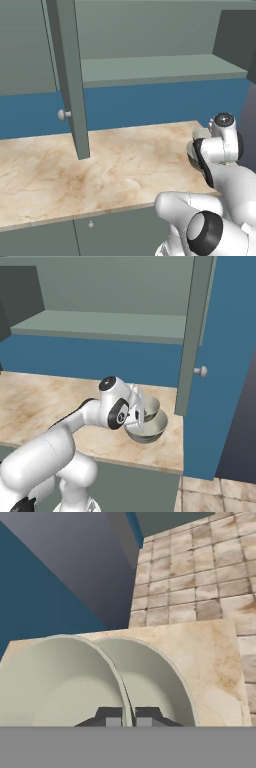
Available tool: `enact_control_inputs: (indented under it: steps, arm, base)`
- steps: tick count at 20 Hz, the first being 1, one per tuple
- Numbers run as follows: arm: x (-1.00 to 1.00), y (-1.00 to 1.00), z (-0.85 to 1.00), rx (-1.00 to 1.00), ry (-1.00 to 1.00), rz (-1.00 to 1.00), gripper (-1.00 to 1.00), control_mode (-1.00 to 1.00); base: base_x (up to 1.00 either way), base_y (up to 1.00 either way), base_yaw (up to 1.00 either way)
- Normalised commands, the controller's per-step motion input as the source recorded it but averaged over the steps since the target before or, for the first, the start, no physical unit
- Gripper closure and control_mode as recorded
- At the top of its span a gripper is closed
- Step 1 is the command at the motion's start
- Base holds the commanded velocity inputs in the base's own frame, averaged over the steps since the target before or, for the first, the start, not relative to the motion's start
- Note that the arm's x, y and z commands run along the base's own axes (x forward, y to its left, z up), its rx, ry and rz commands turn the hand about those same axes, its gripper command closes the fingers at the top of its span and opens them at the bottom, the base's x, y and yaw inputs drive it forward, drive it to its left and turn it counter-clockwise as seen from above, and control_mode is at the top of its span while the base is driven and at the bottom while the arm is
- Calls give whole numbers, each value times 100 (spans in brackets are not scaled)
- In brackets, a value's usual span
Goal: Pick up the bowls on the counter and stack them on top of one another in the open cabinet. Place the smaller bowl on top of the larger bowl.
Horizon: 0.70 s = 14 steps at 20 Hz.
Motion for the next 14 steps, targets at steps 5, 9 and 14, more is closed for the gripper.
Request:
enact_control_inputs:
  steps: [5, 9, 14]
  arm:
    - [4, -7, -28, 0, -1, 0, 100, -100]
    - [2, -11, -28, 0, -1, 0, 100, -100]
    - [2, -8, -24, 0, -2, 0, 100, -100]
  base:
    - [0, 0, 0]
    - [0, 0, 0]
    - [0, 0, 0]
